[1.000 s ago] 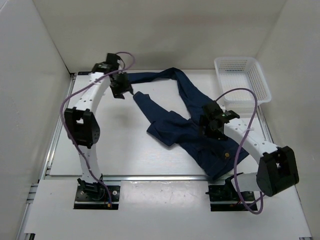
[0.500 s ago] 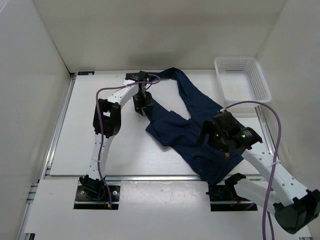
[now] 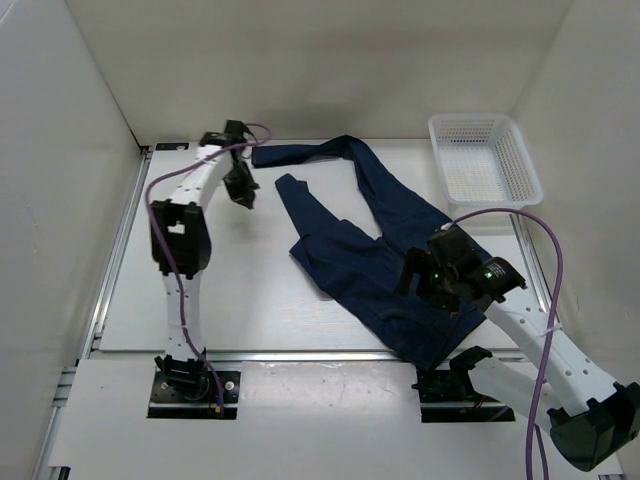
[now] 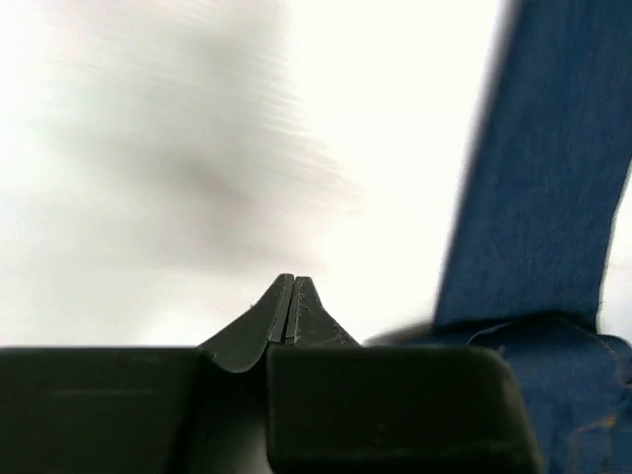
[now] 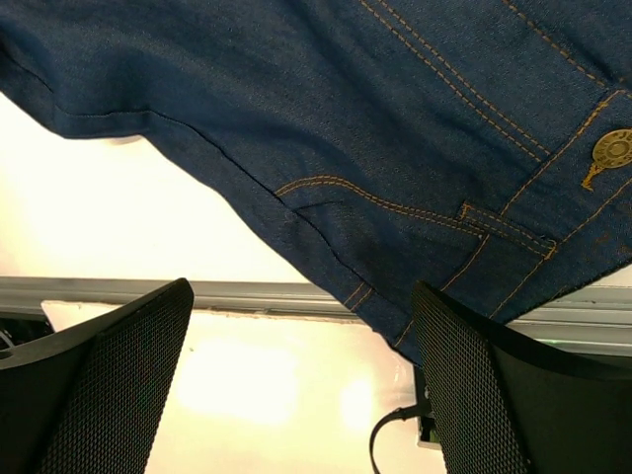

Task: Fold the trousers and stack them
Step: Flatten the trousers out

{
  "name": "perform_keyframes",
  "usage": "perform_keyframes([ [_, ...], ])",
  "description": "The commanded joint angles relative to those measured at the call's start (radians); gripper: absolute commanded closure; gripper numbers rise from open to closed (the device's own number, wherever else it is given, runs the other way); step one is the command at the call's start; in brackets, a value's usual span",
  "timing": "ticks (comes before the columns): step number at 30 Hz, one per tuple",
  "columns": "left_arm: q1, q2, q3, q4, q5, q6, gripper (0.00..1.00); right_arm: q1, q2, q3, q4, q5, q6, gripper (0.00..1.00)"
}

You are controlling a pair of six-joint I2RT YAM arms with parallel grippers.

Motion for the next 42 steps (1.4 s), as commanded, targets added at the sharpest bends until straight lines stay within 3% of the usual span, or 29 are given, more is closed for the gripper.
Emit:
perform_keyframes([
  [1, 0.074, -0.263, -0.11, 0.036, -0.053, 0.03, 0.9, 0.002, 0.009, -0.003, -0.018, -0.029, 0.001, 0.05],
  [4, 0.057, -0.309, -0.147, 0.092, 0.014, 0.07, 0.9, 0.002, 0.029, -0.04, 0.013, -0.066, 0.001, 0.05],
  [5, 0.016, -0.294, -0.099, 0.083, 0.006, 0.07, 0.9, 0.002, 0.029, -0.049, 0.025, -0.075, -0.008, 0.05],
  [8, -0.055, -0.178, 0.03, 0.017, -0.005, 0.07, 0.68, 0.002, 0.085, -0.058, 0.062, -0.101, -0.008, 0.02],
  [9, -0.07, -0.107, 0.063, -0.002, -0.005, 0.07, 0.47, 0.011, 0.107, -0.058, 0.071, -0.101, -0.008, 0.0],
  [12, -0.118, -0.021, 0.14, -0.028, 0.016, 0.041, 0.12, 0.025, 0.132, -0.069, 0.083, -0.111, 0.014, 0.0],
  [14, -0.142, 0.047, 0.149, -0.028, 0.016, 0.029, 0.0, 0.051, 0.159, -0.078, 0.083, -0.101, 0.026, 0.0],
  [17, -0.153, 0.113, 0.173, -0.028, 0.028, 0.01, 0.0, 0.06, 0.203, -0.124, 0.083, -0.101, 0.063, 0.0],
  [23, -0.162, 0.174, 0.173, 0.007, 0.019, 0.001, 0.02, 0.06, 0.268, -0.176, 0.165, -0.068, 0.173, 0.02],
  [25, -0.162, 0.174, 0.173, 0.007, 0.019, 0.001, 0.23, 0.06, 0.311, -0.176, 0.2, -0.068, 0.182, 0.11],
  [26, -0.162, 0.174, 0.186, 0.007, 0.019, 0.001, 0.38, 0.06, 0.331, -0.176, 0.232, -0.057, 0.196, 0.16],
  [28, -0.162, 0.174, 0.209, 0.007, 0.01, -0.01, 0.79, 0.06, 0.395, -0.176, 0.26, -0.029, 0.196, 0.25],
  [29, -0.162, 0.159, 0.221, -0.008, 0.01, -0.01, 0.9, 0.06, 0.417, -0.163, 0.281, -0.02, 0.196, 0.35],
  [31, -0.153, 0.124, 0.23, -0.028, -0.017, -0.01, 0.9, 0.06, 0.484, -0.127, 0.295, 0.009, 0.186, 0.48],
  [32, -0.135, 0.066, 0.218, -0.028, -0.034, -0.01, 0.9, 0.06, 0.507, -0.109, 0.295, 0.042, 0.158, 0.62],
  [33, -0.123, 0.03, 0.203, -0.028, -0.047, -0.019, 0.9, 0.06, 0.53, -0.089, 0.295, 0.061, 0.143, 0.68],
  [37, -0.015, -0.165, 0.071, 0.024, -0.057, -0.028, 0.9, 0.048, 0.648, 0.014, 0.295, 0.106, 0.057, 0.99],
  [42, 0.114, -0.335, -0.078, 0.052, -0.068, -0.004, 0.9, 0.039, 0.679, 0.084, 0.295, 0.138, -0.015, 1.0],
])
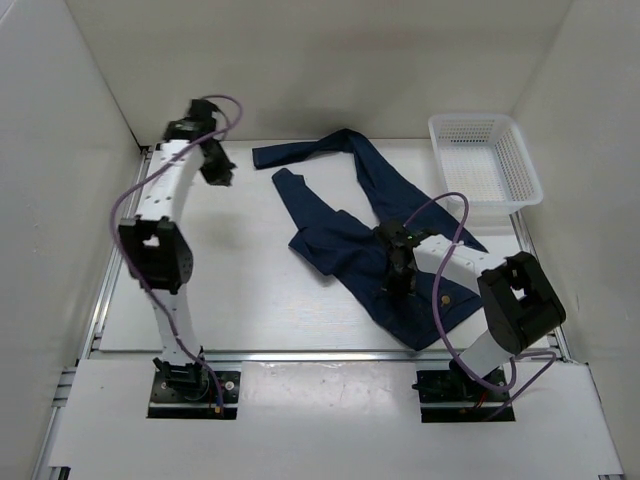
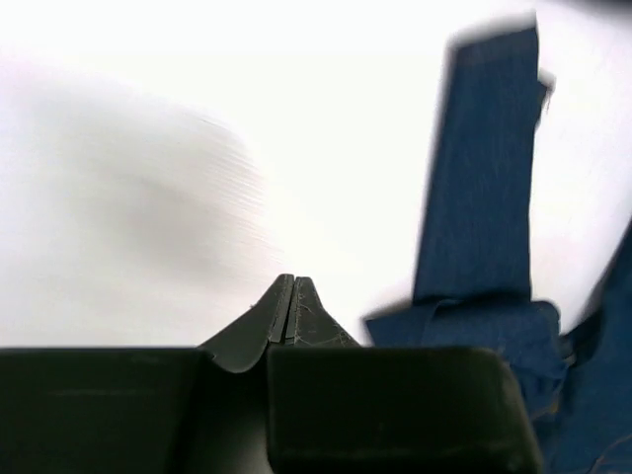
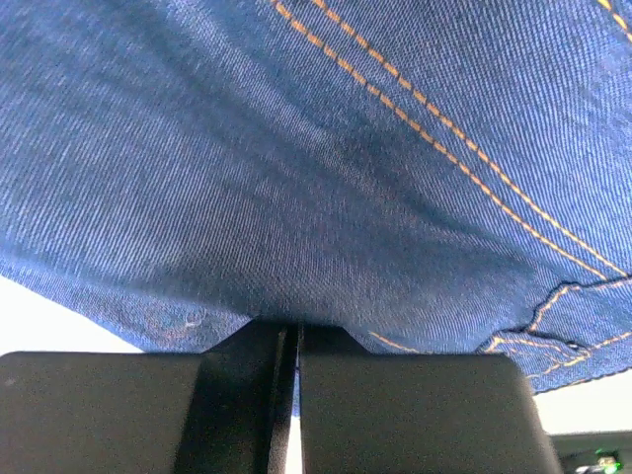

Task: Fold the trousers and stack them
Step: Flatten the trousers out

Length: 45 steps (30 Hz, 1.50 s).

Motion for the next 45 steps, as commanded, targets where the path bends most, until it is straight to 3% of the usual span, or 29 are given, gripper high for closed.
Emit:
perform_keyframes([
  [1, 0.059, -0.16, -0.073, 0.042, -0.041, 0.022, 0.9, -0.006, 0.003, 0.051, 0.031, 0.065, -0.076, 1.0],
  [3, 0.048, -0.142, -0.087, 0.052, 0.0, 0.054, 0.9, -0.006, -0.011, 0.051, 0.004, 0.075, -0.089, 1.0],
  [5, -0.001, -0.091, -0.027, 0.031, 0.016, 0.065, 0.81, -0.006, -0.04, 0.02, -0.016, 0.088, -0.074, 1.0],
  [6, -0.019, -0.062, 0.0, 0.011, 0.016, 0.065, 0.64, -0.015, -0.081, 0.0, -0.016, 0.088, -0.074, 1.0],
  [10, -0.099, 0.118, 0.106, -0.012, 0.025, 0.041, 0.25, -0.024, -0.178, -0.079, -0.026, 0.088, -0.054, 1.0],
  [12, -0.131, 0.168, 0.156, -0.012, 0.034, 0.016, 0.19, -0.024, -0.2, -0.089, -0.036, 0.088, -0.043, 1.0],
  [16, -0.174, 0.254, 0.201, -0.012, 0.01, -0.015, 0.19, -0.024, -0.223, -0.098, -0.046, 0.079, -0.043, 1.0],
  [26, -0.246, 0.439, 0.331, -0.047, -0.052, -0.075, 0.22, -0.024, -0.292, -0.107, -0.076, 0.069, -0.024, 1.0],
  [31, -0.256, 0.487, 0.373, -0.035, -0.017, -0.095, 0.27, -0.024, -0.313, -0.116, -0.085, 0.069, -0.024, 1.0],
  [33, -0.256, 0.505, 0.391, -0.024, -0.003, -0.095, 0.38, -0.024, -0.313, -0.116, -0.085, 0.069, -0.024, 1.0],
  [34, -0.256, 0.506, 0.406, -0.024, 0.012, -0.095, 0.6, -0.024, -0.322, -0.116, -0.085, 0.069, -0.024, 1.0],
  [36, -0.256, 0.506, 0.425, -0.024, 0.013, -0.095, 0.9, -0.024, -0.322, -0.125, -0.095, 0.069, -0.024, 1.0],
  [39, -0.243, 0.463, 0.413, -0.035, -0.016, -0.095, 0.9, -0.024, -0.333, -0.125, -0.095, 0.069, -0.015, 1.0],
  [41, -0.207, 0.345, 0.364, -0.035, -0.074, -0.095, 0.9, -0.024, -0.333, -0.125, -0.104, 0.08, -0.015, 1.0],
  [45, -0.101, 0.057, 0.084, 0.014, -0.125, -0.095, 0.9, -0.034, -0.342, -0.125, -0.104, 0.098, -0.015, 1.0],
])
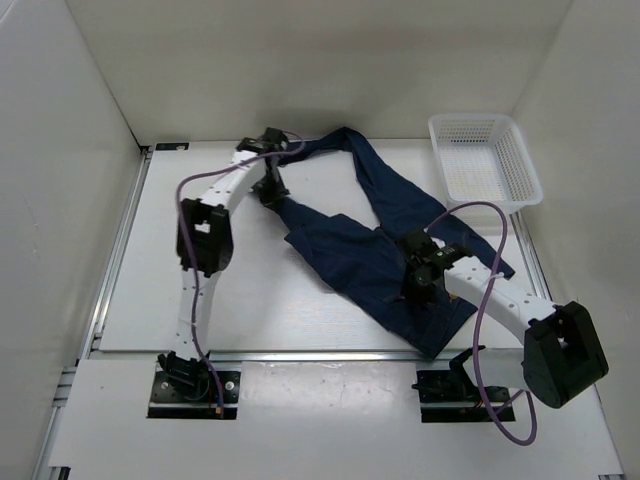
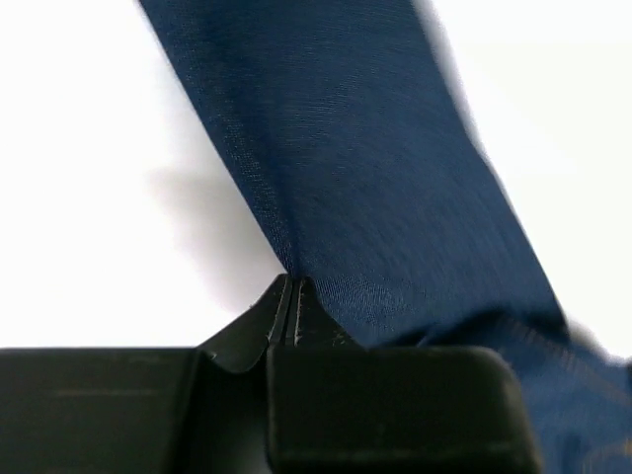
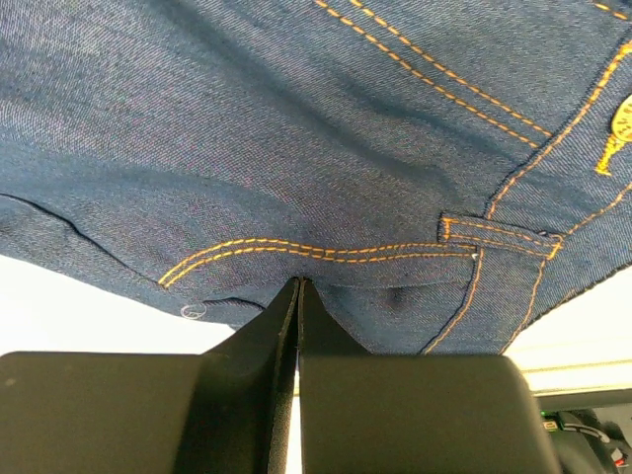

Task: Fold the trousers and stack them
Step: Flatten the trousers out

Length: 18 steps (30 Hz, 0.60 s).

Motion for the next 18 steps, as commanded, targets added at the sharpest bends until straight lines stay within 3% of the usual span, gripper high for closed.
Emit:
perform_keyframes([
  [1, 0.136, -0.353, -0.154, 0.034, -0.084, 0.001, 0.9, -0.008, -0.029, -0.007, -0.028, 0.038, 0.011, 1.0],
  [5, 0.231, -0.602, -0.381, 0.072, -0.058, 0.061, 0.9, -0.04, -0.011, 0.002, 0.0, 0.038, -0.028, 1.0],
  [7, 0.265, -0.653, -0.508, 0.072, -0.069, 0.072, 0.68, -0.053, 0.021, 0.033, 0.011, 0.062, -0.073, 1.0],
  [10, 0.296, -0.733, -0.654, 0.084, -0.121, 0.072, 0.18, -0.053, 0.052, 0.128, 0.011, 0.097, -0.133, 1.0],
  [12, 0.317, -0.771, -0.696, 0.084, -0.121, 0.072, 0.02, -0.053, 0.061, 0.177, -0.003, 0.157, -0.177, 0.8],
  [13, 0.339, -0.771, -0.706, 0.084, -0.121, 0.072, 0.02, -0.053, 0.061, 0.22, -0.017, 0.179, -0.191, 0.71],
  [14, 0.348, -0.785, -0.707, 0.084, -0.121, 0.081, 0.01, -0.062, 0.061, 0.237, -0.035, 0.196, -0.2, 0.5],
  [16, 0.371, -0.796, -0.707, 0.084, -0.121, 0.081, 0.05, -0.088, 0.061, 0.266, -0.055, 0.222, -0.211, 0.42],
  [17, 0.371, -0.796, -0.696, 0.075, -0.121, 0.081, 0.15, -0.102, 0.036, 0.277, -0.064, 0.222, -0.211, 0.36],
  [18, 0.371, -0.796, -0.696, 0.075, -0.109, 0.09, 0.26, -0.116, 0.02, 0.277, -0.074, 0.222, -0.211, 0.36],
])
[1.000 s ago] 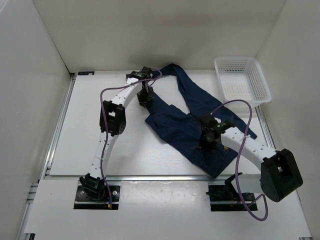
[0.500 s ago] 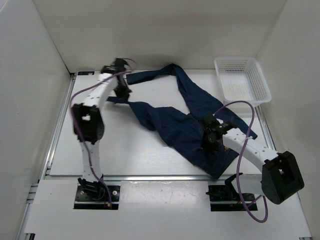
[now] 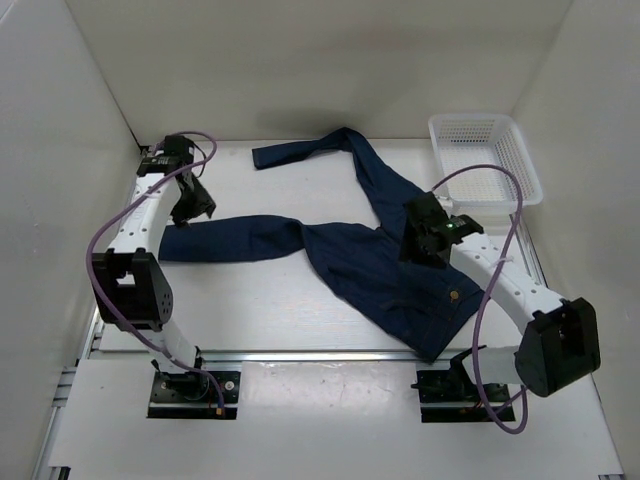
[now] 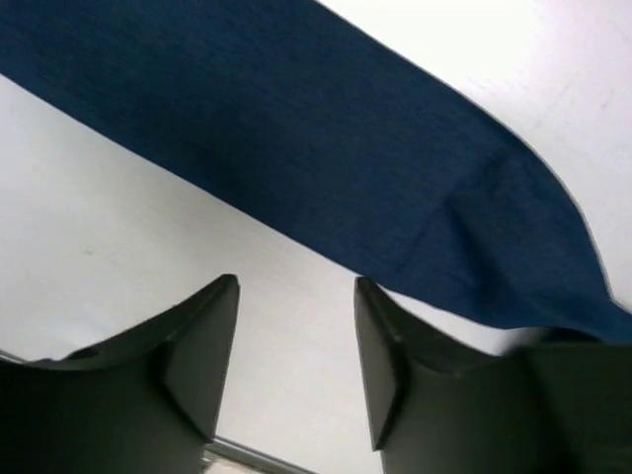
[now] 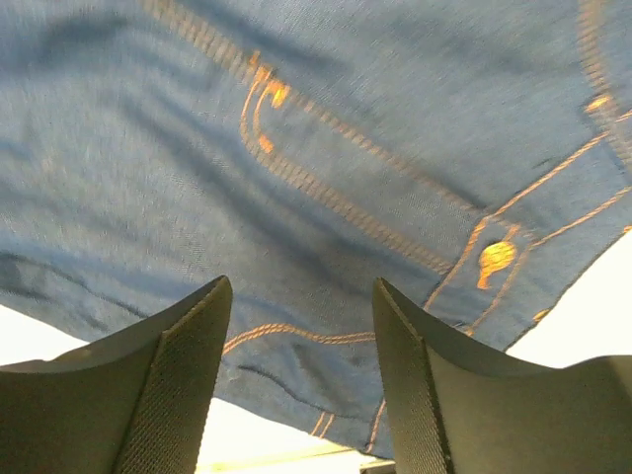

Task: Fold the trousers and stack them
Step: Flatten the trousers out

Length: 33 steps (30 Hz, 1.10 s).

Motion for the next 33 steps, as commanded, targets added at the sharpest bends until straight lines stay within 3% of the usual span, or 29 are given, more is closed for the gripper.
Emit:
perform_keyframes([
  [1, 0.021, -0.039, 0.029, 0.014, 0.012, 0.036, 0.44, -0.067, -0.063, 0.033, -0.062, 0.053, -0.041, 0.36],
  [2, 0.006, -0.027, 0.048, 0.014, 0.032, 0.036, 0.78, -0.084, -0.107, 0.033, -0.062, 0.013, -0.041, 0.46],
  [3, -0.008, -0.01, 0.062, 0.024, 0.069, 0.045, 0.89, -0.119, -0.132, 0.016, -0.062, -0.014, -0.041, 0.54],
  [5, -0.071, 0.065, 0.13, 0.024, 0.109, 0.057, 0.89, -0.156, -0.193, -0.005, -0.062, -0.082, -0.041, 0.77],
  [8, -0.192, 0.155, 0.265, -0.01, 0.118, 0.057, 0.87, -0.193, -0.253, -0.054, -0.071, -0.188, -0.041, 0.83],
  [11, -0.31, 0.286, 0.42, -0.05, 0.124, 0.057, 0.27, -0.216, -0.307, -0.096, -0.101, -0.208, -0.032, 0.78],
  [13, -0.361, 0.402, 0.503, -0.085, 0.149, 0.057, 0.0, -0.216, -0.337, -0.105, -0.122, -0.236, -0.032, 0.65],
  [18, -0.464, 0.613, 0.72, -0.153, 0.212, 0.068, 0.0, -0.238, -0.359, -0.117, -0.148, -0.45, 0.02, 0.16],
  [20, -0.476, 0.625, 0.677, -0.141, 0.238, 0.077, 0.1, -0.238, -0.374, -0.135, -0.148, -0.533, 0.073, 0.11],
  [22, -0.476, 0.584, 0.62, -0.102, 0.252, 0.077, 0.6, -0.229, -0.396, -0.175, -0.148, -0.552, 0.104, 0.09],
  [24, -0.476, 0.553, 0.548, -0.093, 0.243, 0.099, 0.89, -0.229, -0.405, -0.212, -0.148, -0.562, 0.14, 0.09],
  [29, -0.467, 0.421, 0.421, -0.082, 0.152, 0.108, 0.89, -0.229, -0.393, -0.31, -0.127, -0.559, 0.206, 0.12],
  [33, -0.437, 0.294, 0.251, -0.052, 0.063, 0.096, 0.89, -0.229, -0.319, -0.295, -0.065, -0.515, 0.218, 0.14],
])
